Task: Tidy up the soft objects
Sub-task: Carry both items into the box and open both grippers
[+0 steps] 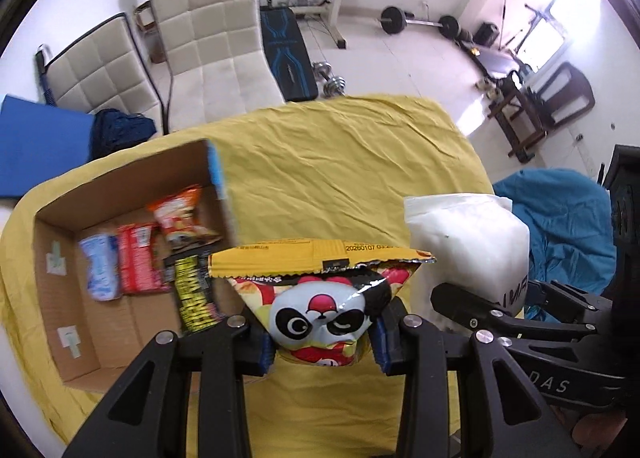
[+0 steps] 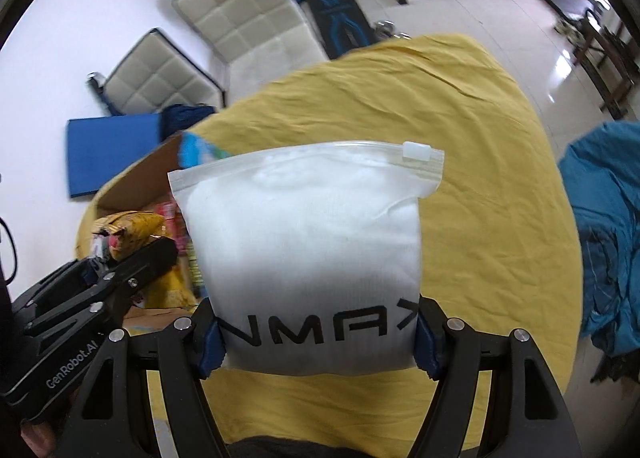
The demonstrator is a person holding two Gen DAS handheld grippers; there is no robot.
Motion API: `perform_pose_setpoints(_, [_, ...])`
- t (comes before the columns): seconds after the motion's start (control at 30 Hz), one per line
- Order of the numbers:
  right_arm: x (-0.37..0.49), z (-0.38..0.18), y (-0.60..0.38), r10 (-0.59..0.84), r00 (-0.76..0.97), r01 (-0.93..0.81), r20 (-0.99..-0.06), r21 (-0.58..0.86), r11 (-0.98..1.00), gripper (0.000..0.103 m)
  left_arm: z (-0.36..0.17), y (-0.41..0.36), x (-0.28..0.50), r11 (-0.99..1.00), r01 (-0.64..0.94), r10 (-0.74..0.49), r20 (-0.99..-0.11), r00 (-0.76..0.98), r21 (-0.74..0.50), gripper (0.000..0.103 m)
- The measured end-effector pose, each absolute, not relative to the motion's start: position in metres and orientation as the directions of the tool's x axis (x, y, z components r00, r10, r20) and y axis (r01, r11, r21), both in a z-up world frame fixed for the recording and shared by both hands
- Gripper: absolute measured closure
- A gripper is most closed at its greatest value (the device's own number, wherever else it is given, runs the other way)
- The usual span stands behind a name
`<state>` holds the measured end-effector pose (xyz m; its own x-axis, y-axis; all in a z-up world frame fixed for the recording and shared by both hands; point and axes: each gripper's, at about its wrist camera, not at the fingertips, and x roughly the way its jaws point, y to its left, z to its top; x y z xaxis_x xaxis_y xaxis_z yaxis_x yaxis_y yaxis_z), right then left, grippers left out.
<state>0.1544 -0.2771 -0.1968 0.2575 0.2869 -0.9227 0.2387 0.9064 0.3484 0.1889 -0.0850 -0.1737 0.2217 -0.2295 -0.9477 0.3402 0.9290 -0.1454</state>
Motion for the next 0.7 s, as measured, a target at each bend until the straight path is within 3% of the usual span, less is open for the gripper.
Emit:
perform_pose_setpoints(0.4, [0.192, -0.170, -0.118, 0.363, 0.231, 0.045, -0.903, 0.382, 0.923, 0.028, -0.157, 0.063, 0.198, 0.978, 0.174, -0.161, -0.950, 0.266, -0.117, 0.069])
perform_pose_setpoints(0.7, [0.212, -0.213, -0.016, 0.357, 0.136, -0.043, -0.924, 0.355, 0.934, 0.028, -0.195, 0.155, 0.209, 0.992, 0.060, -0.119, -0.974, 0.192, -0.110, 0.069])
